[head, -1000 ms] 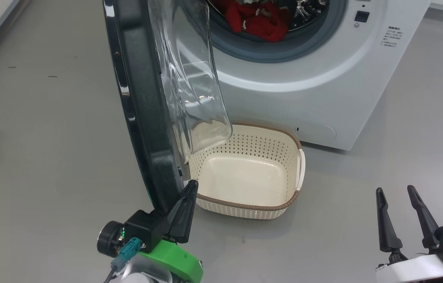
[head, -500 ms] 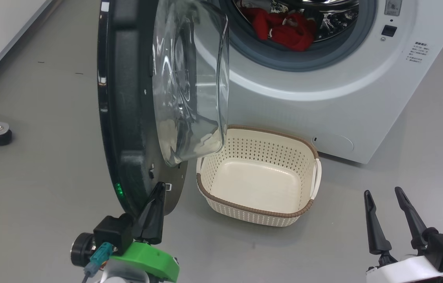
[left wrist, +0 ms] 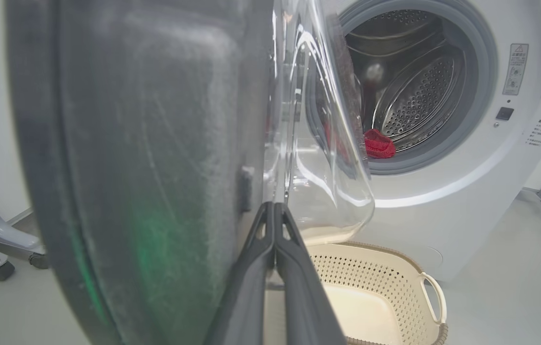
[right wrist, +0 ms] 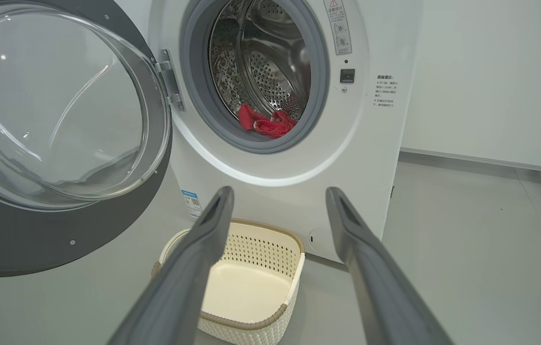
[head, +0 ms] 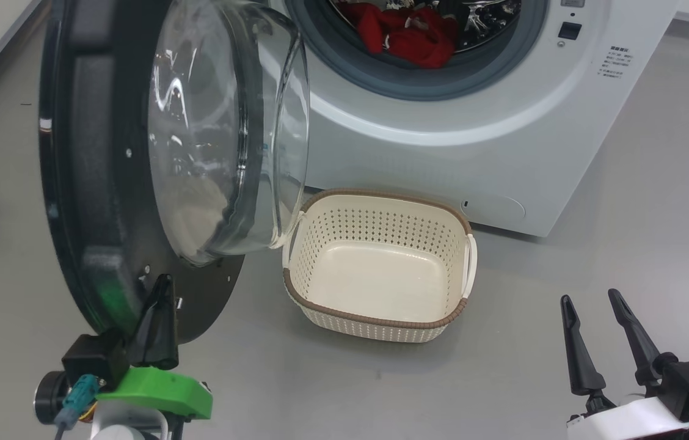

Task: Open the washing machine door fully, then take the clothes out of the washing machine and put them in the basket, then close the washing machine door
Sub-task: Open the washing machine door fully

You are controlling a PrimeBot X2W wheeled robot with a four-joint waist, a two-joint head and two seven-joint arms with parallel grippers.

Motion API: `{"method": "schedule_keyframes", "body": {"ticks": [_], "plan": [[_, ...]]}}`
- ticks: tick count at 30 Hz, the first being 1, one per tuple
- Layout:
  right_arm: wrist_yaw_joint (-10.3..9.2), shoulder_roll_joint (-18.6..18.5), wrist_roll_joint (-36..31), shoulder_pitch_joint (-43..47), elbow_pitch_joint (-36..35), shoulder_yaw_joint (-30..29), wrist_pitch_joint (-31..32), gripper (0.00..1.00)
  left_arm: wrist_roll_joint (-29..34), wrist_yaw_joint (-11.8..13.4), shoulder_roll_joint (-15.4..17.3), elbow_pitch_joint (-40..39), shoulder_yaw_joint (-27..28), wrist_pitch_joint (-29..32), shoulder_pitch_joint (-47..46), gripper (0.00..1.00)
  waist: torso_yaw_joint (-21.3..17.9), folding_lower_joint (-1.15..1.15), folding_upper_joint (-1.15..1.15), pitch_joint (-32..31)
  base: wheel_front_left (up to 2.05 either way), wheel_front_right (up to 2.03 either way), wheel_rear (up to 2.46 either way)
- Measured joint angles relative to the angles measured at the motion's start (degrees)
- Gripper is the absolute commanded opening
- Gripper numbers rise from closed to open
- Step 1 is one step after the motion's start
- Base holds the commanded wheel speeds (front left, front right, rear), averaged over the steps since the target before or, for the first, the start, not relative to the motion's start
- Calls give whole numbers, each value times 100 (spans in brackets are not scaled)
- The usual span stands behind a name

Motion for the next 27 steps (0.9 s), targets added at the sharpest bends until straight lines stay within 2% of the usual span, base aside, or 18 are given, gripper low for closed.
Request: {"method": "schedule_keyframes", "body": {"ticks": [13,27], "plan": [[0,-23,0,-116,-85,-87,0,100,-1,1,29,304,911,-25,-99,0,-294,0,0,266,0,0,0],[0,-191,0,-252,-162,-177,0,100,14,2,67,777,1739,-122,-694,0,-386,0,0,572,0,0,0]]}}
